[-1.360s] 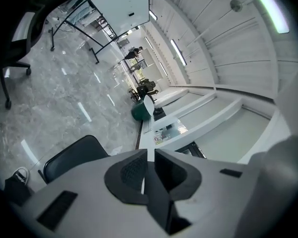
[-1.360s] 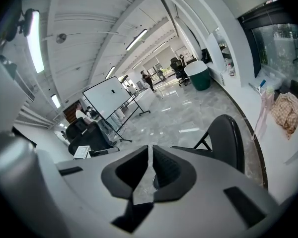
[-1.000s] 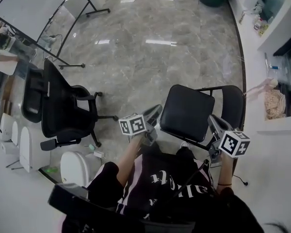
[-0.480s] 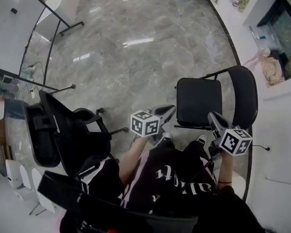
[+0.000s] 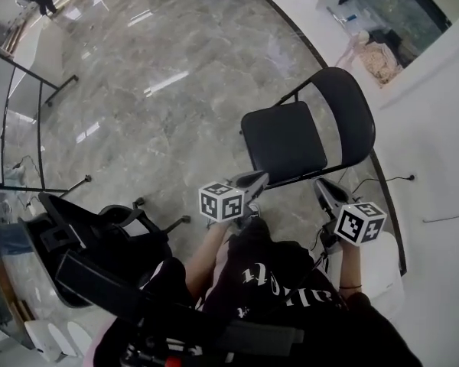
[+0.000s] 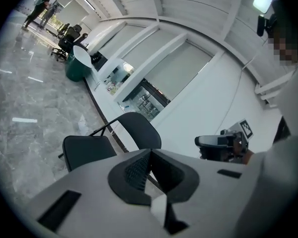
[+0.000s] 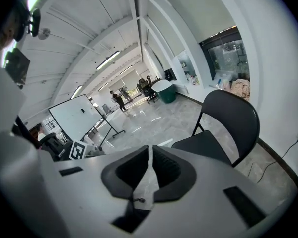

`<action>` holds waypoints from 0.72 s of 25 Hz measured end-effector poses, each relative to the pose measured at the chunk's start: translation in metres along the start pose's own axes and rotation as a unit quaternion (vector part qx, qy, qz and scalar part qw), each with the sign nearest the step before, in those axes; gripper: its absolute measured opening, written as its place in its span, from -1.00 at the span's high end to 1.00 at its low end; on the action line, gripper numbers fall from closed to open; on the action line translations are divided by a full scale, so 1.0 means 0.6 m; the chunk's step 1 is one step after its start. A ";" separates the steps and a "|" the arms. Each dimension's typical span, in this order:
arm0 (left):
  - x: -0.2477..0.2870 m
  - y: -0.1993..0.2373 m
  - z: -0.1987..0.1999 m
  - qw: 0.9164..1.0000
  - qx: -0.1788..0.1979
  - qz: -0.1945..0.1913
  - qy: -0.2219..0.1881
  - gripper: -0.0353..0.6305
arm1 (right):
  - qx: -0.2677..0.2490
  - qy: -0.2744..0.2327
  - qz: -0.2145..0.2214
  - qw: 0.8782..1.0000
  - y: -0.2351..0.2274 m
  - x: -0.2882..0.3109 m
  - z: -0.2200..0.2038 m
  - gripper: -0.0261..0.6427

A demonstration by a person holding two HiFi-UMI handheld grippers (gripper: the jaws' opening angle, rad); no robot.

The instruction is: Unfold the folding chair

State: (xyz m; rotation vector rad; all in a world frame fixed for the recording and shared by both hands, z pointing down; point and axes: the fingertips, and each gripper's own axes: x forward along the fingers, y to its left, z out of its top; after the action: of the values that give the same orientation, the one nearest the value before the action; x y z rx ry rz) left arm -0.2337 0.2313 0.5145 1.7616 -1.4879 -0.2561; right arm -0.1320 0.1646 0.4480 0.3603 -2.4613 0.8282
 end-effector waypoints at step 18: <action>0.081 -0.369 -0.211 0.993 0.017 -0.118 0.014 0.88 | 0.049 -0.066 -0.043 0.996 -0.043 -0.323 -0.259 0.81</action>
State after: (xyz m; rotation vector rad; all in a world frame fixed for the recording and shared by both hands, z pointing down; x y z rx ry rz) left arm 0.0210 0.2409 0.4648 1.9623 -1.2696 -0.3268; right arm 0.0993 0.2576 0.4604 0.5698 -2.5122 0.9163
